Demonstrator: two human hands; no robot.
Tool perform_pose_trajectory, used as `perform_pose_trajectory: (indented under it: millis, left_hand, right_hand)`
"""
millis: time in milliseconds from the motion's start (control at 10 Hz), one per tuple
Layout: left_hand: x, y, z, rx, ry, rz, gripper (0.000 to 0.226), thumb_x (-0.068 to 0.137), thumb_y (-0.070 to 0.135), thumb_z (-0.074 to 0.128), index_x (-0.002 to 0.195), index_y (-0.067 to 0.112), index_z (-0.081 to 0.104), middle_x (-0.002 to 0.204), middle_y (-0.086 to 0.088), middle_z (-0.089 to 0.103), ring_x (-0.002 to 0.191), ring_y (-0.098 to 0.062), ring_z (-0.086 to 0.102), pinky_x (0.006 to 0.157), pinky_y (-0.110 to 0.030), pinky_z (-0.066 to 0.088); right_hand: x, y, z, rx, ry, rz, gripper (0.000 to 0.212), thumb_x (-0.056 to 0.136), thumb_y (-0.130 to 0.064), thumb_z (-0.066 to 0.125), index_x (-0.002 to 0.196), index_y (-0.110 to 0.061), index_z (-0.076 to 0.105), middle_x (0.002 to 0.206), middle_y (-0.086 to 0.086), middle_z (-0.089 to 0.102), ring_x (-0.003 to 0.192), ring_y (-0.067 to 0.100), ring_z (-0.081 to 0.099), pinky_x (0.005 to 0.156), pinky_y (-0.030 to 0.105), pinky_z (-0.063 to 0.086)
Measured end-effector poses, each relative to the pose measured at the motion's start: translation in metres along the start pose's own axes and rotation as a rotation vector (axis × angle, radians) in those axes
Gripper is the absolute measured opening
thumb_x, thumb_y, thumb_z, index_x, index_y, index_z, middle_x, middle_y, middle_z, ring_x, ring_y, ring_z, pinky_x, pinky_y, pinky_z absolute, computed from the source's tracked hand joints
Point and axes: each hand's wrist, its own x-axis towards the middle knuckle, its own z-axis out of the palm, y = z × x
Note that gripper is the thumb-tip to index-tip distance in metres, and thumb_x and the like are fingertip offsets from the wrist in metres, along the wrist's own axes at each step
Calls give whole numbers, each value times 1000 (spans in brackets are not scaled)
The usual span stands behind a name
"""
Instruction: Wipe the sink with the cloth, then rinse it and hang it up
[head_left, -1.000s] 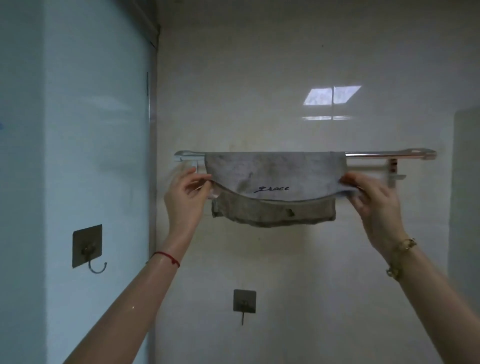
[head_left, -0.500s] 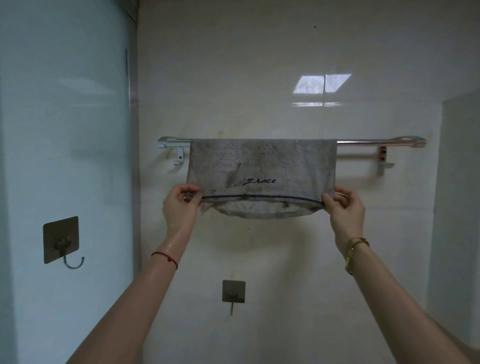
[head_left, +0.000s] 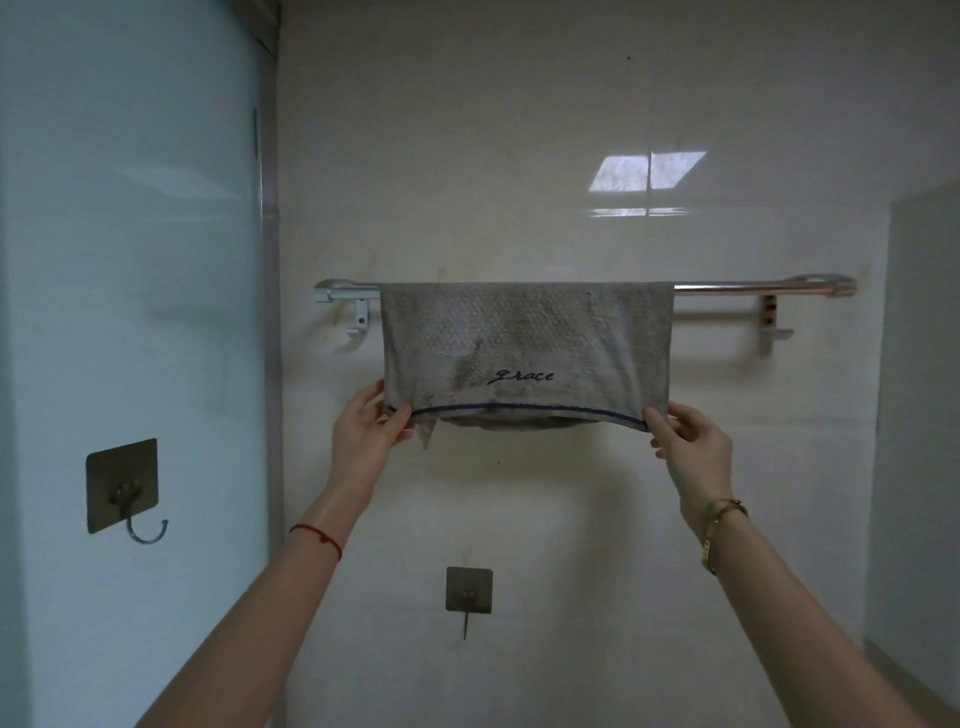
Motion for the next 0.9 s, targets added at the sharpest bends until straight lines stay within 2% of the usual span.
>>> perform_pose_trajectory:
  millis: [100, 200, 300, 400, 500, 600, 700, 800, 900]
  left_hand:
    - [1, 0, -5, -14, -22, -67, 44, 88, 2, 68, 130, 1, 55, 92, -6, 71, 68, -7, 66, 64, -14, 55]
    - [-1, 3, -8, -28, -25, -113, 36, 89, 8, 69, 124, 1, 61, 97, -3, 70, 80, -8, 62, 70, -16, 55]
    - [-5, 6, -11, 6, -16, -128, 23, 91, 12, 67, 113, 5, 66, 91, 1, 67, 87, -12, 59, 77, -22, 51]
    - [-7, 13, -11, 99, -11, -86, 14, 94, 14, 63, 106, 8, 67, 91, -4, 68, 83, -15, 62, 77, -24, 51]
    - [-6, 18, -7, 259, -55, -30, 14, 97, 17, 58, 106, 7, 64, 93, -8, 69, 82, -17, 65, 71, -23, 52]
    - [-1, 18, -1, 401, -118, -4, 15, 100, 16, 53, 107, 4, 57, 104, -14, 68, 83, -20, 66, 65, -21, 53]
    - [0, 20, -1, 443, -122, -19, 15, 99, 15, 54, 108, 3, 56, 110, -18, 68, 85, -22, 66, 67, -23, 53]
    - [-4, 19, -8, 363, -118, -49, 28, 96, 24, 60, 115, 4, 57, 114, -17, 68, 88, -20, 67, 73, -28, 55]
    - [-16, 16, -22, 276, 37, -32, 43, 88, 38, 70, 121, 19, 50, 118, -8, 66, 98, -20, 67, 84, -34, 55]
  right_hand:
    - [-3, -2, -2, 20, 24, 6, 27, 86, -17, 71, 108, -11, 58, 73, 2, 59, 66, 14, 54, 65, 24, 45]
    - [-6, -8, -4, 51, -24, 39, 30, 87, -16, 70, 112, -18, 54, 75, 2, 59, 67, 13, 54, 67, 24, 46]
    - [-6, -11, -7, 30, -89, 68, 23, 89, -18, 67, 110, -14, 60, 83, 5, 59, 72, 15, 53, 70, 24, 46]
    - [-6, -12, -8, 39, -112, 101, 16, 90, -18, 66, 104, -10, 63, 85, 3, 60, 80, 18, 52, 74, 25, 44]
    - [-7, -14, -10, 64, -104, 134, 11, 91, -18, 65, 98, -10, 61, 87, 2, 60, 82, 18, 55, 81, 32, 47]
    - [-8, -13, -11, 88, -104, 147, 11, 92, -17, 63, 98, -9, 59, 88, 4, 60, 79, 17, 58, 83, 34, 49]
    - [-9, -14, -12, 104, -103, 153, 16, 91, -17, 63, 102, -7, 58, 89, 6, 61, 77, 18, 59, 81, 33, 50]
    - [-10, -14, -14, 106, -108, 130, 19, 91, -17, 64, 105, -6, 58, 89, 5, 63, 80, 20, 60, 82, 33, 50]
    - [-12, -14, -20, 49, -75, 106, 18, 90, -18, 66, 105, -10, 60, 97, 8, 65, 92, 23, 61, 79, 28, 47]
